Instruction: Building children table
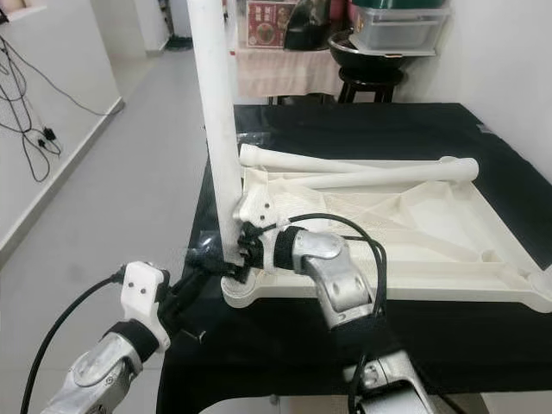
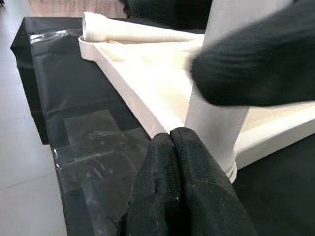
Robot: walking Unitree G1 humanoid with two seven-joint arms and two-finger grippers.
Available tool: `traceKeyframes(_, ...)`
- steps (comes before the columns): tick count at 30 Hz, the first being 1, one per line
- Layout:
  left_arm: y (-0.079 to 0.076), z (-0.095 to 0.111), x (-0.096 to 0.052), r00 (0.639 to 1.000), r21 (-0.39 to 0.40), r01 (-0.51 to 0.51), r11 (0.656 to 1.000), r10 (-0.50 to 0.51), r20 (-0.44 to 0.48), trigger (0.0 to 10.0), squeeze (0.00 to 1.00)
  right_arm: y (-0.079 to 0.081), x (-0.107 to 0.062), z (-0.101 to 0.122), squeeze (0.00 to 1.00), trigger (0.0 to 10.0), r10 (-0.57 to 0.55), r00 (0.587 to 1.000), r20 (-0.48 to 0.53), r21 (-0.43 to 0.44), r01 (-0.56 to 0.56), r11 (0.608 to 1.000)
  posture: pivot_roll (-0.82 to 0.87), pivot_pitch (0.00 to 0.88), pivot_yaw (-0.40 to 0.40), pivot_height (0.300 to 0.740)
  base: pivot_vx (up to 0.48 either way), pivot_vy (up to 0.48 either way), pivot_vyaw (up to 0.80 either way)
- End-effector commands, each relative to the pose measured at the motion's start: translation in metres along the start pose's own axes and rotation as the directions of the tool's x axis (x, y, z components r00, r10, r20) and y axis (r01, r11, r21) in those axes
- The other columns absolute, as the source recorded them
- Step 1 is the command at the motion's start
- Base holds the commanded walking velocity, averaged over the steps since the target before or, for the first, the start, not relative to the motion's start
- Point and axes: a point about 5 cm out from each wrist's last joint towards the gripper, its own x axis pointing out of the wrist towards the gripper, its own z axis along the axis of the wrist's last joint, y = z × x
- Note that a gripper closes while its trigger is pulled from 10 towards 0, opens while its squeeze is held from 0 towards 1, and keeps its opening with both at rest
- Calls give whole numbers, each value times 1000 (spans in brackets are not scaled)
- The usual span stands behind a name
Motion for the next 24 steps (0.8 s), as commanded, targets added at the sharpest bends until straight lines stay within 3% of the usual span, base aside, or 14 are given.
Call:
traceKeyframes(1,2,-4,-2,1000,2,-8,1000,8,-18,10000,0,1,5,3,0,10000,57,998,19,0,-57,998,3,27,-16,740,0,0,0)
traceKeyframes(3,1,-4,-2,1000,3,-9,1000,9,-20,10000,0,-10,6,4,0,10000,83,995,48,53,-85,995,9,29,-15,740,0,0,0)
traceKeyframes(8,1,-4,-2,1000,3,-8,1000,8,-21,10000,0,-14,6,-1,0,10000,103,994,36,86,-106,991,13,30,-16,740,0,0,0)
traceKeyframes(9,1,-4,-2,1000,3,-8,1000,8,-21,10000,0,-14,6,-3,0,1529,111,993,27,96,-113,989,13,30,-16,740,0,0,0)
traceKeyframes(10,0,-4,-2,1000,3,-8,1000,8,-21,10000,0,-15,5,-6,0,0,128,991,25,108,-130,986,13,30,-16,740,0,0,0)
traceKeyframes(19,0,-4,-2,1000,0,-9,1000,9,-20,10000,0,-20,-4,-11,0,0,121,992,34,113,-125,986,6,35,-14,740,0,0,0)
traceKeyframes(24,0,-4,-1,1000,-2,-7,1000,7,-19,10000,0,-18,-14,-19,0,0,20,1000,16,94,-21,995,-3,40,-14,740,0,0,0)
